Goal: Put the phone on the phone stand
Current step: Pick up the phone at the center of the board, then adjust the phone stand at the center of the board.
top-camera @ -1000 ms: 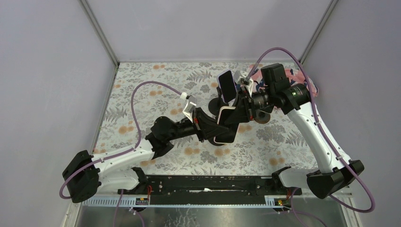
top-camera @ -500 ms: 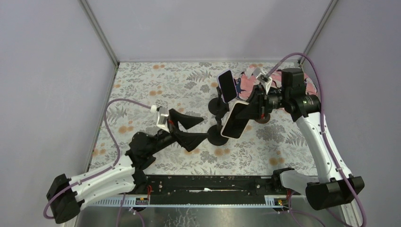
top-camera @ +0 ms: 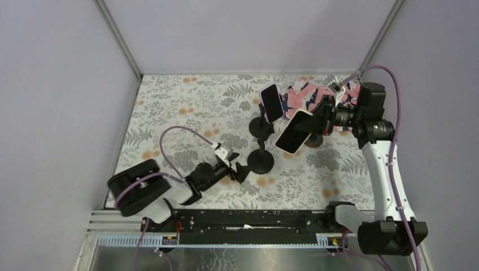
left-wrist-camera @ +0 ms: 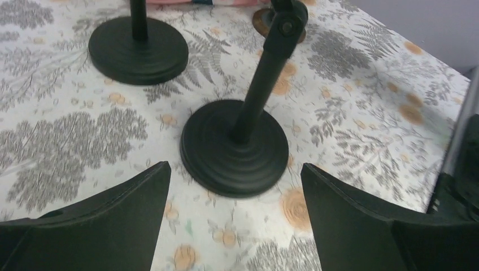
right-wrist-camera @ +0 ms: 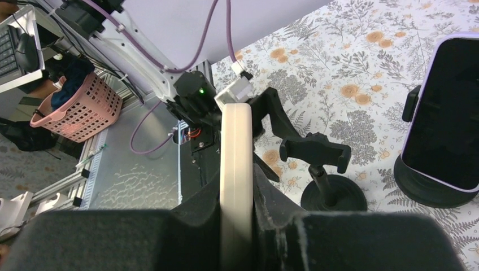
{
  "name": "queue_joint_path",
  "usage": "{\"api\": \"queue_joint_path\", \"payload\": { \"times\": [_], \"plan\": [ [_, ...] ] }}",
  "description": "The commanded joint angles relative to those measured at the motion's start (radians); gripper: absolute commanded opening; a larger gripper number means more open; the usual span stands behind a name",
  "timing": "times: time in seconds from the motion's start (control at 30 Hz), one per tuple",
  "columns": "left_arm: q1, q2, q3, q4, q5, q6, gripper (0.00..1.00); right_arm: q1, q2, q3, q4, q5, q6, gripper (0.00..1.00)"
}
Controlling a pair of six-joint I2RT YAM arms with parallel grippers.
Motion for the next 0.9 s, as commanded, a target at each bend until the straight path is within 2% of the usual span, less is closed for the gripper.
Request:
{"api": "queue_joint_path", "payload": {
  "times": [0.0,0.2,0.37,0.57,0.63,0.77,0.87],
  "plan": [
    [-0.010,0.254,0.104,0.388,-0.117,0.107,0.93,-0.011,-0.035,-0.002,0.055,-0.035,0.029,0.00],
    [-0.019,0.442,0.278,0.417,-0.147,0.118,0.91,-0.012,-0.040,-0.020,0.076,-0.044,0.047,0.00],
    [-0.023,0.485,0.325,0.416,-0.157,0.101,0.81,-0.012,-0.036,-0.022,0.079,-0.050,0.049,0.00],
    [-0.021,0.510,0.337,0.392,-0.084,0.057,0.51,-0.012,-0.034,-0.025,0.091,-0.053,0.057,0.00],
    [-0.021,0.517,0.335,0.391,-0.079,0.049,0.44,-0.013,-0.033,-0.025,0.091,-0.055,0.058,0.00],
    [-0.021,0.510,0.321,0.396,-0.069,0.062,0.18,-0.012,-0.037,-0.027,0.093,-0.059,0.061,0.00],
    [-0.008,0.488,0.302,0.410,0.003,0.089,0.11,-0.013,-0.038,-0.026,0.093,-0.059,0.062,0.00]
  ]
}}
